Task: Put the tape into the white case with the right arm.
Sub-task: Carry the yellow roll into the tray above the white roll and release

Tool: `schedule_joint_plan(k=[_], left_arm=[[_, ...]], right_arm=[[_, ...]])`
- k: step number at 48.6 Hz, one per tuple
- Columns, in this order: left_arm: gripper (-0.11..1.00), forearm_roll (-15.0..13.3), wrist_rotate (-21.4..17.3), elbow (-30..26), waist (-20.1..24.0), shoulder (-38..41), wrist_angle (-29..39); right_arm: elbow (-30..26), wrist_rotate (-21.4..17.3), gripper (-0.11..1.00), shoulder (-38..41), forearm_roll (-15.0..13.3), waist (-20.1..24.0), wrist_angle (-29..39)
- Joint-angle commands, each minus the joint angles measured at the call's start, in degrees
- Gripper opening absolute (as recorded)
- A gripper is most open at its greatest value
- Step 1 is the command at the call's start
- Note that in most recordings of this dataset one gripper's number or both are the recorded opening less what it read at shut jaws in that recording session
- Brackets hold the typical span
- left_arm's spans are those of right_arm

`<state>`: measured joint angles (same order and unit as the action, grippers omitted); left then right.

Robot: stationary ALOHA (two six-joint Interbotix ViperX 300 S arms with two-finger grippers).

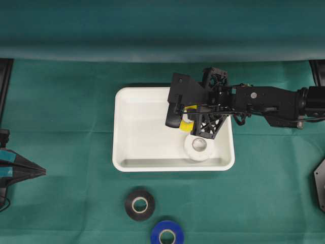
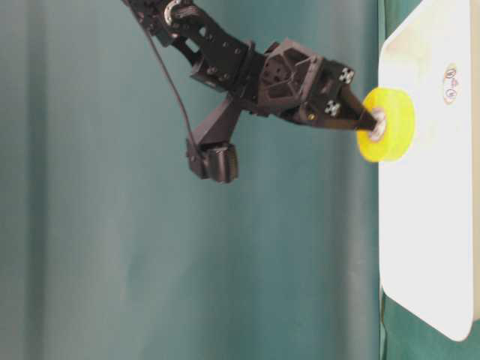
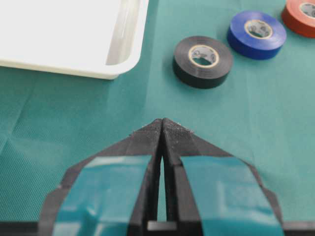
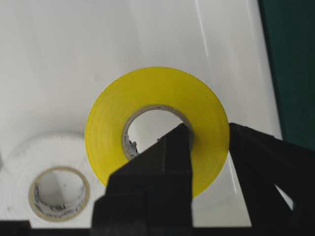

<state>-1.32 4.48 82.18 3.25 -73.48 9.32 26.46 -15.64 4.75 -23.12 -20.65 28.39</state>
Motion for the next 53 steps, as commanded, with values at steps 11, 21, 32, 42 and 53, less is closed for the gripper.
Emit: schedule_joint_plan(k=[11,21,32,42,53], left_arm=[[0.00,-0.18,0.00,-0.62,0.18,0.35,-0.62],[0.00,-0.09,0.00,-0.62,0.18,0.44,-0.70],[0.00,-0.09,0.09,-0.62,0.18,0.35,-0.62],[0.00,-0.18,0.00,-0.62,0.18,0.35,-0.62],[0.00,-0.09,0.00,-0.70,0.18,0.44,-0.62]], right_arm=[[1.85,0.79,0.00,-2.11,-0.44,-2.55,-1.14],[3.16,3.87,0.00,-2.37,-1.93,-2.55,-4.66],[3.43,3.96,0.00,-2.37,-2.02,-2.81,-5.89],[3.78,3.87,0.16,-2.37,-2.29,-3.52,-5.71],[4.13,3.87,0.64,-2.64,-2.29,-3.52,-5.36]])
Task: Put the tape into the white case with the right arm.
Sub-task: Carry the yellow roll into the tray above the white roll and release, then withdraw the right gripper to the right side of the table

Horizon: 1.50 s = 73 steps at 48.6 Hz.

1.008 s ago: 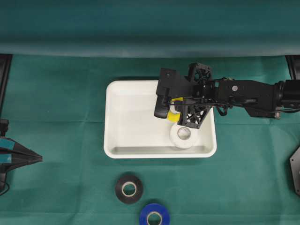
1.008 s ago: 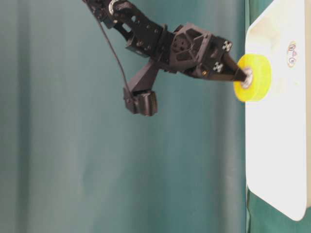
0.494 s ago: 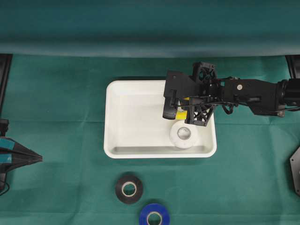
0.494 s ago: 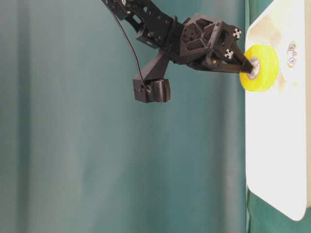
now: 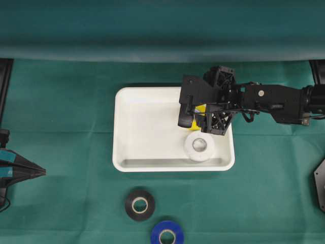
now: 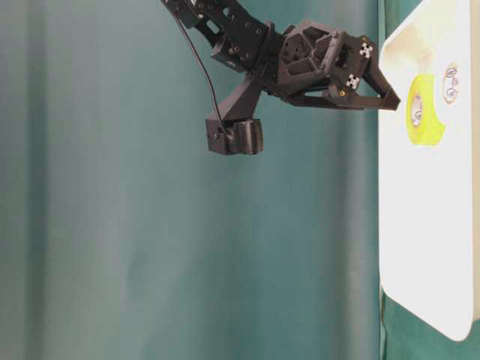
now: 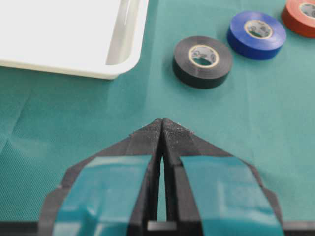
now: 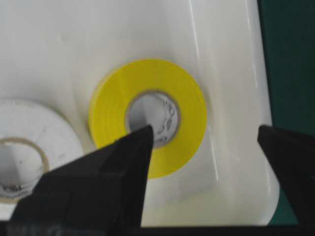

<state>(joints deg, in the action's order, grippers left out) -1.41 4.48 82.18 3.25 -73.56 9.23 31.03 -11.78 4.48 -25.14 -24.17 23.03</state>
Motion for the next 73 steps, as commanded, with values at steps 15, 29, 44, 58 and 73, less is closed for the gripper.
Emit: schedule_joint_plan(k=[15,29,44,58,73], left_arm=[[0.00,-0.09,0.00,-0.62,0.18,0.53,-0.53],[0.00,-0.09,0.00,-0.62,0.18,0.44,-0.62],[0.00,-0.09,0.00,-0.62,0.18,0.44,-0.62],[0.00,0.00,0.00,-0.62,0.18,0.44,-0.62],[0.00,0.00,0.00,-0.62,0.18,0.44,-0.53]], right_arm=[[4.83,-0.26,0.60,-9.49,-0.35,-0.09,1.32],[16.61,-0.44,0.60,-21.36,-0.26,-0.09,-2.20],[27.07,-0.53,0.59,-31.20,-0.26,0.00,-8.09],[28.92,-0.70,0.59,-33.22,0.44,0.44,-8.88],[31.90,-0.79,0.59,-35.16,2.02,7.82,-8.44]])
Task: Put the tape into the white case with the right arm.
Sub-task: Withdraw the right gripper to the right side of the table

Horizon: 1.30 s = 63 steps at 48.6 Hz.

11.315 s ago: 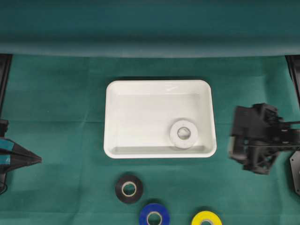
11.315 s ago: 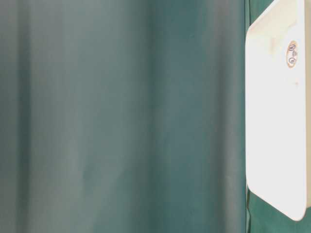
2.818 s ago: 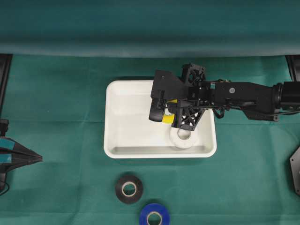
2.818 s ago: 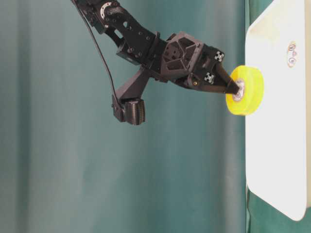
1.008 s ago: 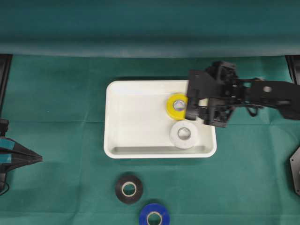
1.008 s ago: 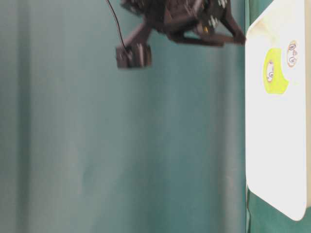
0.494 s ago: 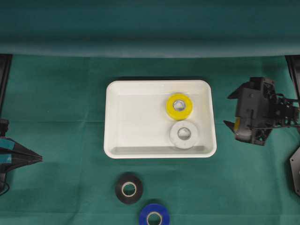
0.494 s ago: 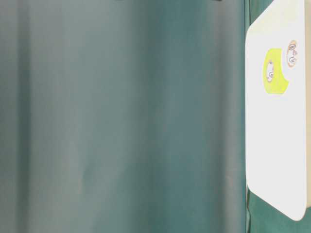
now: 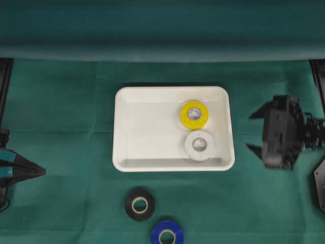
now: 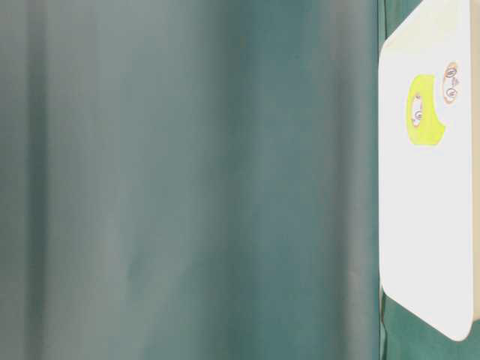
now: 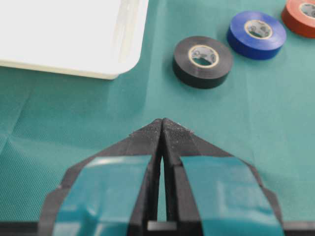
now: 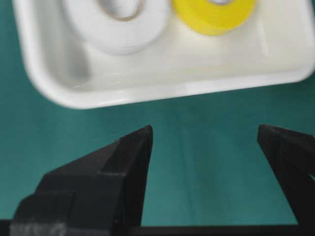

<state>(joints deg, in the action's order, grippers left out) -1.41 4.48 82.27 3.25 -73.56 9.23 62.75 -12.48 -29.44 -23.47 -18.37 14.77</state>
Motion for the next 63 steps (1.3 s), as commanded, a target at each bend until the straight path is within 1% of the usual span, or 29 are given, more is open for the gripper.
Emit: schedule_joint_plan(k=[1,7,14,27,34,38,46,52,63], left_arm=[[0.00,-0.09,0.00,-0.70,0.18,0.44,-0.62],[0.00,-0.09,0.00,-0.70,0.18,0.44,-0.62],[0.00,-0.09,0.00,-0.70,0.18,0.44,-0.62],[0.00,0.00,0.00,-0.70,0.18,0.44,-0.62],[0.00,-0.09,0.00,-0.70,0.18,0.44,-0.53],[0.00,-0.09,0.00,-0.70,0.18,0.44,-0.62],[0.00,0.00,0.00,-0.70,0.18,0.44,-0.53],[0.00,0.00,0.00,-0.70,0.18,0.44,-0.62],[0.00,0.00,0.00,-0.70,0.18,0.44,-0.62]], right_arm=[[0.35,-0.18,0.59,-1.58,0.44,2.90,-0.18],[1.85,-1.41,0.59,-4.04,0.79,8.88,-0.18],[3.34,-3.16,0.59,-7.29,0.79,14.59,-0.18],[6.94,-3.34,0.58,-12.83,0.79,24.26,-0.18],[8.17,-3.34,0.59,-13.10,0.79,29.36,-0.18],[8.44,-3.34,0.59,-12.66,1.32,31.99,-0.09],[8.35,-3.34,0.59,-10.72,4.04,35.95,0.79],[8.17,-3.34,0.58,-9.14,4.13,37.44,0.97],[8.00,-3.25,0.59,-7.82,4.13,37.79,0.79]])
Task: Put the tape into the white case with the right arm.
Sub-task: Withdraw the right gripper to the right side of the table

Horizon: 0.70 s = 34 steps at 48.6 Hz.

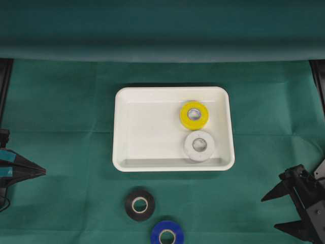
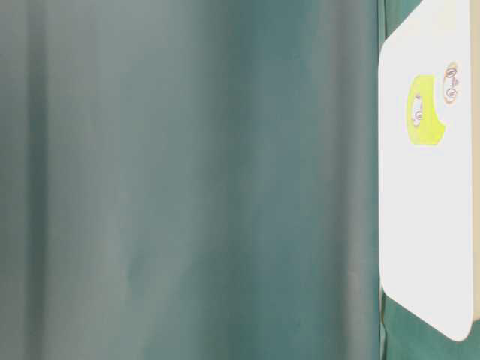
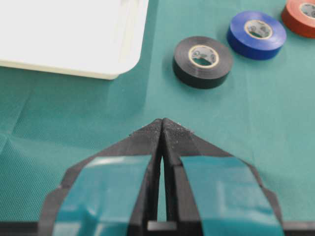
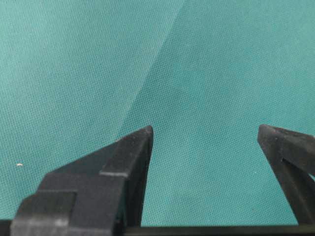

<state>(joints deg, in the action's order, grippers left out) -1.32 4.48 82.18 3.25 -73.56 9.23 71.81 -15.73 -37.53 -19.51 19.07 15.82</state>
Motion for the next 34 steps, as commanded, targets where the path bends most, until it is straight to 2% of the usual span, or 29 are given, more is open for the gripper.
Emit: schedule_joint_plan(k=[1,15,34], left_arm=[[0.00,-0.18,0.00,-0.62,0.18,0.44,-0.62],[0.00,-0.18,0.00,-0.62,0.18,0.44,-0.62],[0.00,-0.09,0.00,-0.62,0.18,0.44,-0.62]], right_arm=[[-1.05,0.00,0.59,0.26,0.18,0.35,-0.26],[-4.31,0.00,0.58,3.69,0.53,3.87,-0.35],[-15.03,0.00,0.59,19.86,0.79,9.40,-2.37]])
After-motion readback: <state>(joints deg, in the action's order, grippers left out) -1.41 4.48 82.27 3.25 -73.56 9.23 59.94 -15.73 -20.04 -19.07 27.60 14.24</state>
